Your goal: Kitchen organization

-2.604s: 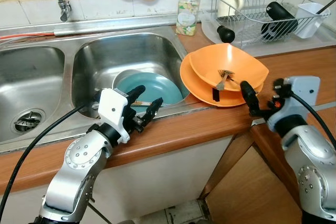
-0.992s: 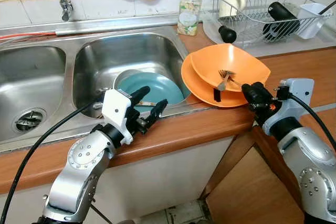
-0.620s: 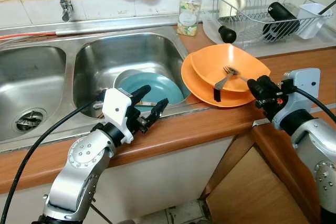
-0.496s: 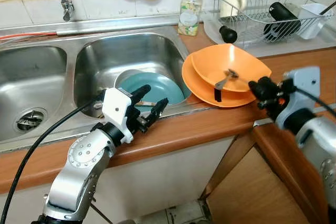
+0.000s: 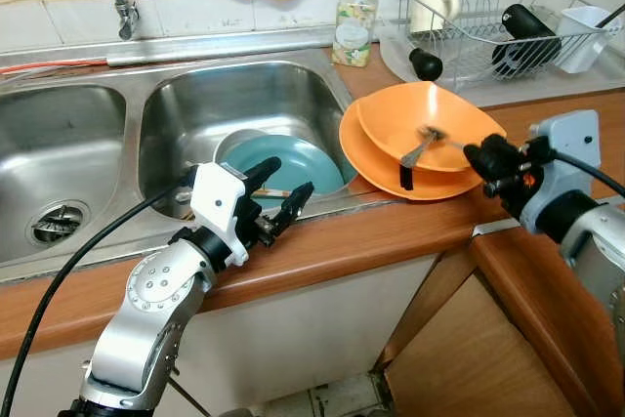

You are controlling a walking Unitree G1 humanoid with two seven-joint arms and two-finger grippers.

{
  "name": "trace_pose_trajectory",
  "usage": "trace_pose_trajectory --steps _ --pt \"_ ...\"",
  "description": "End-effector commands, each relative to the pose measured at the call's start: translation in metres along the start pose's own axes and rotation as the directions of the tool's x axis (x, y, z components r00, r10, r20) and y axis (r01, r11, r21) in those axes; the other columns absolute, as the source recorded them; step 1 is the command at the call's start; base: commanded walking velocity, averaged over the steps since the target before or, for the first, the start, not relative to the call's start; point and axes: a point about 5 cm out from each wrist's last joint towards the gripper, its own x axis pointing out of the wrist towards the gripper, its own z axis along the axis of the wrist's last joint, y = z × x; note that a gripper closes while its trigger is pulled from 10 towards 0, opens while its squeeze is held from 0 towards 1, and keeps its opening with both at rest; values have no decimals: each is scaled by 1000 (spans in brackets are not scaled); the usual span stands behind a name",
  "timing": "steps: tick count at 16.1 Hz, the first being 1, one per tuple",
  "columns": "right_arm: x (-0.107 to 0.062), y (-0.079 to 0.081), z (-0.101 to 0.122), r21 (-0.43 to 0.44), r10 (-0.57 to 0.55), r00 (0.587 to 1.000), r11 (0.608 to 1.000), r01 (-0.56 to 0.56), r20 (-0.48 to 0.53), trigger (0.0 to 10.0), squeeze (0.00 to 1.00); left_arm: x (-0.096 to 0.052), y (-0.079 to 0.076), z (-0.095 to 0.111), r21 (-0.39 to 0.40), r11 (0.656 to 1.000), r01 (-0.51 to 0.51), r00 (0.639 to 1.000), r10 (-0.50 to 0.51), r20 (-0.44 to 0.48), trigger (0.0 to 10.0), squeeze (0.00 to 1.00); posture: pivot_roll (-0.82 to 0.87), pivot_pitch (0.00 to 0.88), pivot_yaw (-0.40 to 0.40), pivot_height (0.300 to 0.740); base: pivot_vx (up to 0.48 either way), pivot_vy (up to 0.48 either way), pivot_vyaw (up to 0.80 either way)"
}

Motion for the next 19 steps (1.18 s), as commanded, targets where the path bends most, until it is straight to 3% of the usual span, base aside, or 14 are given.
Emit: trace_pose_trajectory --steps 1,7,11,15,19 --pt "-1 3 2 -20 34 999 999 -35 -14 0 0 2 0 1 12 1000 14 1000 -14 -8 10000 0 -52 0 15 740 0 0 0" --pt "-7 -12 17 -151 16 999 988 -22 -41 0 0 3 -1 0 20 999 25 999 -25 -20 10000 0 -54 0 15 740 0 0 0" --pt "-6 -14 36 -127 37 998 991 -31 47 0 0 4 0 0 24 999 26 1000 -25 -17 10000 0 -54 0 11 740 0 0 0" --pt "-6 -12 30 -148 58 998 987 -57 2 0 0 4 0 0 25 999 25 1000 -24 -19 10000 0 -52 0 8 740 0 0 0" --pt "-9 -19 25 -171 29 999 985 -37 -46 0 0 4 -1 0 25 999 29 999 -29 -22 10000 0 -53 0 9 740 0 0 0"
